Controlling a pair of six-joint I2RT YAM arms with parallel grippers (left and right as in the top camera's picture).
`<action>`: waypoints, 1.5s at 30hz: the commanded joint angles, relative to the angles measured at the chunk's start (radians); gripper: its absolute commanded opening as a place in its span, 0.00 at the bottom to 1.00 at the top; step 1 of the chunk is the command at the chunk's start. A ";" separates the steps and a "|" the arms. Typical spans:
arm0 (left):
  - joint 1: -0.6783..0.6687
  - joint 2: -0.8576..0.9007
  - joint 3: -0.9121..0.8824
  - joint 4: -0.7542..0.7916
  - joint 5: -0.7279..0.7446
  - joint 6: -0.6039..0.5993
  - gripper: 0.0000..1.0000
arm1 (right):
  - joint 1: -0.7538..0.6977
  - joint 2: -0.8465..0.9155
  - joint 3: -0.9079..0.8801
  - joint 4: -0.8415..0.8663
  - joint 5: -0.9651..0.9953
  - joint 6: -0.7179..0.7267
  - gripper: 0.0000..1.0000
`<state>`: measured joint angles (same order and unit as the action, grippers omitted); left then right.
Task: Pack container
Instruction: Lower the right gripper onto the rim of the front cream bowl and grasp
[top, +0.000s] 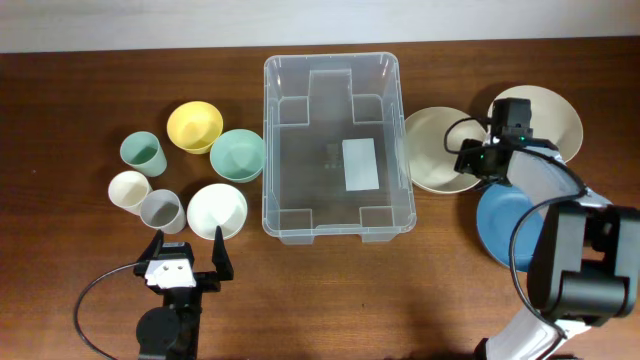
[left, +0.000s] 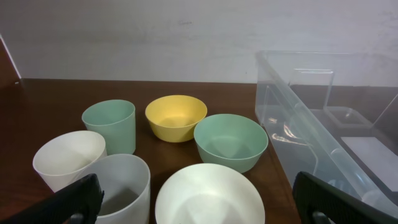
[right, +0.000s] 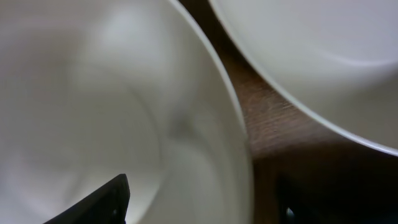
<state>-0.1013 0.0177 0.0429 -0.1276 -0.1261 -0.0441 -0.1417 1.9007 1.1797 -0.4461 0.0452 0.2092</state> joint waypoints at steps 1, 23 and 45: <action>0.006 0.000 -0.010 0.003 0.011 0.019 1.00 | -0.003 0.032 -0.009 0.018 0.016 0.010 0.70; 0.006 0.000 -0.010 0.003 0.011 0.019 0.99 | -0.003 0.037 -0.009 0.046 -0.034 0.010 0.46; 0.006 0.000 -0.010 0.003 0.011 0.019 0.99 | -0.005 0.035 -0.009 0.049 -0.031 0.009 0.04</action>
<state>-0.1013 0.0177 0.0429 -0.1276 -0.1261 -0.0441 -0.1474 1.9282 1.1816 -0.3878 -0.0051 0.2359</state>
